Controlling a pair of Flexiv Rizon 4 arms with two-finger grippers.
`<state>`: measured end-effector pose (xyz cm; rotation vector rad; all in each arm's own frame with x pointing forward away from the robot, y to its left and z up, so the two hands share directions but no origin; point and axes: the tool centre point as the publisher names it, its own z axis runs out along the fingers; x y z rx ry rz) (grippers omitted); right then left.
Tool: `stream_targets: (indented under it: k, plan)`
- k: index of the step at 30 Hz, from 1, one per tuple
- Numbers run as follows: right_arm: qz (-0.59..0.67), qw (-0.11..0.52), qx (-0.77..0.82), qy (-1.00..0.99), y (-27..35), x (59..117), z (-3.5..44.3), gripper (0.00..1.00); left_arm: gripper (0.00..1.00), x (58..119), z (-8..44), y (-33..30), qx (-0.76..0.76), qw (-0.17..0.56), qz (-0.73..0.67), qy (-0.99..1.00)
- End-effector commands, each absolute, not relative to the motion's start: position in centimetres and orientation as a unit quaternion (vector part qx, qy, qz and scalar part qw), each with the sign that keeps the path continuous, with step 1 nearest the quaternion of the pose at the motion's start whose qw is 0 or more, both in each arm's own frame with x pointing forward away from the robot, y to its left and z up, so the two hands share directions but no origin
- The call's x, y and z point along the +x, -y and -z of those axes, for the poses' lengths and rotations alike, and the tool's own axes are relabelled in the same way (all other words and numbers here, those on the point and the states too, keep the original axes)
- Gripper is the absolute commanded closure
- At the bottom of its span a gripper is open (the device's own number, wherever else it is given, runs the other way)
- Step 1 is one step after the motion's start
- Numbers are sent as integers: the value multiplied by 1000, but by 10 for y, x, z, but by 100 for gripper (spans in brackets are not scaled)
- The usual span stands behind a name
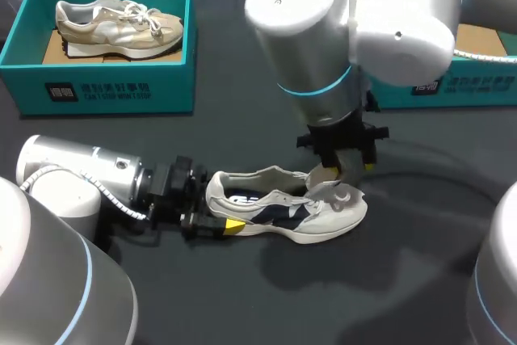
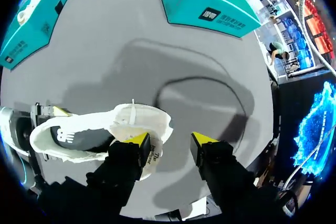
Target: Take the shoe out of the shoebox, open the shoe tongue, remove and reinsert the insole, then place the shoe into the shoebox
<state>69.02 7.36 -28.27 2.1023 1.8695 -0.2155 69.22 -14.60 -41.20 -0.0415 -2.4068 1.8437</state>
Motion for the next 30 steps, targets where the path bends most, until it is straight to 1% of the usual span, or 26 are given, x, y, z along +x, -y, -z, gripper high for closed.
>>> stream_targets:
  k: [1, 2, 6, 8, 9, 10, 11, 12, 13, 16, 18, 19, 30]
  plan:
    - [90, 190, 680, -703, -99, 691, 242, 47, 100, 691, 413, 146, -13, 54, -608, 792]
    - [85, 190, 660, -721, -104, 692, 237, 50, 100, 691, 413, 146, -13, 54, -608, 792]
    - [100, 198, 598, -770, -123, 696, 222, 51, 100, 691, 413, 146, -13, 54, -608, 792]
    - [84, 189, 557, -805, -132, 698, 217, 53, 100, 691, 413, 146, -13, 54, -608, 792]
    - [88, 188, 540, -816, -136, 699, 215, 55, 100, 691, 413, 146, -13, 54, -608, 792]
    - [92, 186, 517, -830, -142, 700, 214, 58, 100, 691, 413, 146, -13, 54, -608, 792]
    - [84, 183, 494, -846, -147, 700, 213, 65, 100, 691, 413, 146, -13, 54, -608, 792]
    - [82, 180, 473, -859, -152, 701, 213, 85, 100, 691, 413, 146, -13, 54, -608, 792]
    - [78, 177, 452, -871, -156, 701, 213, 100, 100, 691, 413, 146, -13, 54, -608, 792]
    - [33, 160, 376, -912, -169, 696, 214, 100, 100, 691, 413, 146, -13, 54, -608, 792]
    - [-33, 149, 278, -948, -177, 684, 214, 100, 100, 691, 413, 146, -13, 54, -608, 792]
    - [-45, 154, 241, -957, -179, 678, 215, 100, 100, 691, 413, 146, -13, 54, -608, 792]
    - [-45, 154, 241, -957, -179, 678, 215, 100, 100, 691, 413, 146, -13, 54, -608, 792]
